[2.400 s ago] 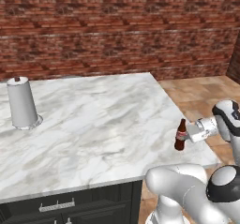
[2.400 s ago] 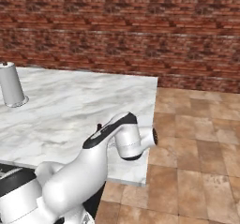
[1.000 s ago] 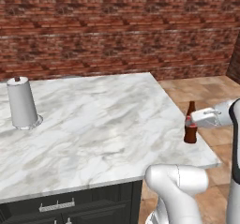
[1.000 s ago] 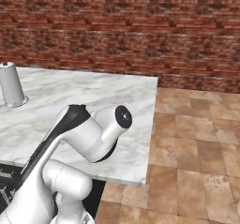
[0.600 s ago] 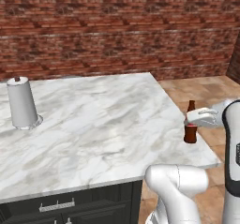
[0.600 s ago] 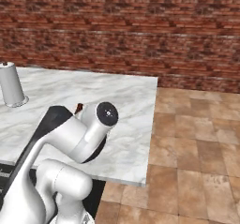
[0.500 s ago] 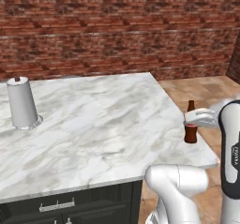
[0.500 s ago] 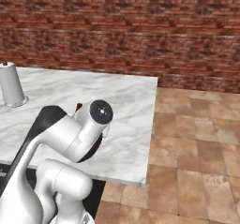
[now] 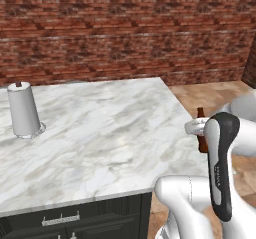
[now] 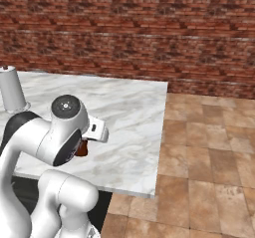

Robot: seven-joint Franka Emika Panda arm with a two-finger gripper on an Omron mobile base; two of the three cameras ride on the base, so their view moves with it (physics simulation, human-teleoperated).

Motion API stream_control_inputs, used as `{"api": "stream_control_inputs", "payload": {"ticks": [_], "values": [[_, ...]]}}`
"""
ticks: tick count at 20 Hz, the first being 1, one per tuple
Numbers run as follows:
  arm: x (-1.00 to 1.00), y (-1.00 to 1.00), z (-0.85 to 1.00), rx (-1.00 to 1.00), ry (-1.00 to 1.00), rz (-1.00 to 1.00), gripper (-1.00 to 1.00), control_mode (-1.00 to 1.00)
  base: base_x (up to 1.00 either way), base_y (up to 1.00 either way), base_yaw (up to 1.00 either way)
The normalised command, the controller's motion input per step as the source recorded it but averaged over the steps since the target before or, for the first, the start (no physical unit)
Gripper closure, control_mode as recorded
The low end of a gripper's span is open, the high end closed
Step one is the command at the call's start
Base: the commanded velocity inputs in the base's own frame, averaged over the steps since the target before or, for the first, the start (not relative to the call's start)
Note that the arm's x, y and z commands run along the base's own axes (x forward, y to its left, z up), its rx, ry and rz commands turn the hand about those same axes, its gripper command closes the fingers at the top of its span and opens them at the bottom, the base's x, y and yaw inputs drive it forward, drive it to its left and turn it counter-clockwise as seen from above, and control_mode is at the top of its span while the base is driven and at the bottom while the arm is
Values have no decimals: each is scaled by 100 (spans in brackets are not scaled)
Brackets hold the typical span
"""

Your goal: Pick the bottled drink from the counter and place it in the open cabinet.

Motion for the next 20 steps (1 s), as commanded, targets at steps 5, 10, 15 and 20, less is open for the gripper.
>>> {"api": "stream_control_inputs", "payload": {"ticks": [5, 10, 15, 20], "values": [[16, 6, 0, -15, 5, -22, 100, -100, 0, 0, 0], [16, 8, 0, -11, 2, -23, 100, -100, 0, 0, 0], [1, 6, 0, -2, 0, -8, 100, -100, 0, 0, 0], [0, 0, 0, 0, 0, 0, 100, -100, 0, 0, 0]]}}
